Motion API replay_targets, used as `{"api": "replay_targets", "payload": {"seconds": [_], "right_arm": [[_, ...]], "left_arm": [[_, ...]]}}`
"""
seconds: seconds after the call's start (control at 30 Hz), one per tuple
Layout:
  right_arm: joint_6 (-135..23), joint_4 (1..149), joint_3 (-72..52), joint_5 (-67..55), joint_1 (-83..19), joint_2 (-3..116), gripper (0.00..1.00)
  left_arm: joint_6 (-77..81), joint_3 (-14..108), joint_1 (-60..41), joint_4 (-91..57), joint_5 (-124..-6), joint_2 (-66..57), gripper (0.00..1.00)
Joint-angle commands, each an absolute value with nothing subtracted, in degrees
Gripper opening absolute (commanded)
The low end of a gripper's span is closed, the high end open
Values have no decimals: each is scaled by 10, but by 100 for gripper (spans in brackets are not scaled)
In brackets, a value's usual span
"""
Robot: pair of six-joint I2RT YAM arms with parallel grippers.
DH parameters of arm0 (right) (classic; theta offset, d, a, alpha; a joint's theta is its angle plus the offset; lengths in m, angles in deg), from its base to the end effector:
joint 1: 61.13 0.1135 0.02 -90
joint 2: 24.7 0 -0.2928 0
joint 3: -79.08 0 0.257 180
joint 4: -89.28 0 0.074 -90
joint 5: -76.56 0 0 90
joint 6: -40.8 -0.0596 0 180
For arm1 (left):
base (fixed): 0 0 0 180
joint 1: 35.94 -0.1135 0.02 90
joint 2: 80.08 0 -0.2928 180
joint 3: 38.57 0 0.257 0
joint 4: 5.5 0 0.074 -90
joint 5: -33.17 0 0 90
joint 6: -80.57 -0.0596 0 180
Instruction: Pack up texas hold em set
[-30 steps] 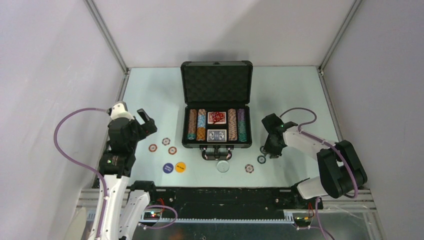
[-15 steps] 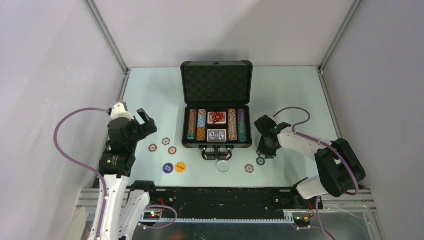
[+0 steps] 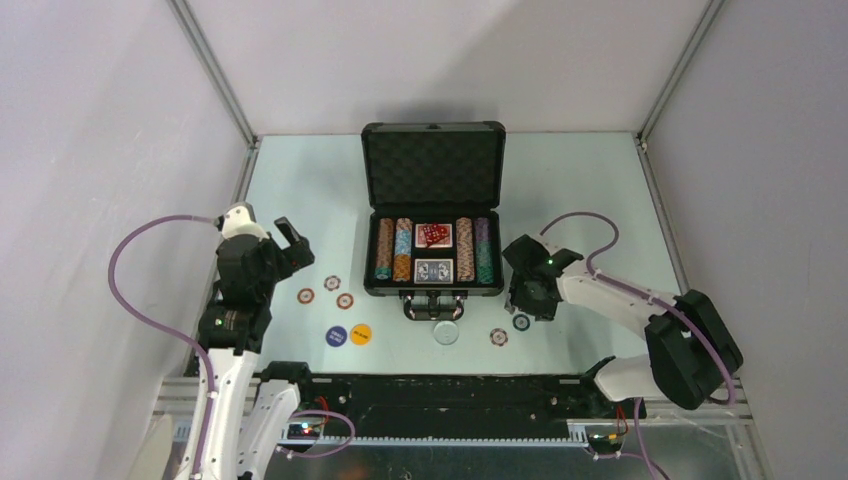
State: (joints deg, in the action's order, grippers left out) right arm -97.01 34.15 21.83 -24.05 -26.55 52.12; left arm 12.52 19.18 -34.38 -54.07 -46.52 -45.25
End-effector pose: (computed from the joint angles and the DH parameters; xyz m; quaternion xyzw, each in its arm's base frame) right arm 0.1959 0.1217 0.1846 0.1259 0.9789 0.0183 0.1601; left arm 0.1362 0.0070 0.3234 -0.1963 0.8212 -0.0336 0.5347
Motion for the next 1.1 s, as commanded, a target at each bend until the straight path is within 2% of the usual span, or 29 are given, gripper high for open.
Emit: {"api": "replay_targets", "payload": {"seconds": [0.0,0.4,1.07], "right_arm": [[-986,319,203,-261,-242,552,61],[-987,369,226,-244,-233,581,65],[-994,360,245,-257,-228,621,60]], "left_arm": [[113,191,-348,-528,-463,-455,98],[113,191,-348,-528,-463,-455,98],[112,191,-348,-528,-464,-455,98]]}}
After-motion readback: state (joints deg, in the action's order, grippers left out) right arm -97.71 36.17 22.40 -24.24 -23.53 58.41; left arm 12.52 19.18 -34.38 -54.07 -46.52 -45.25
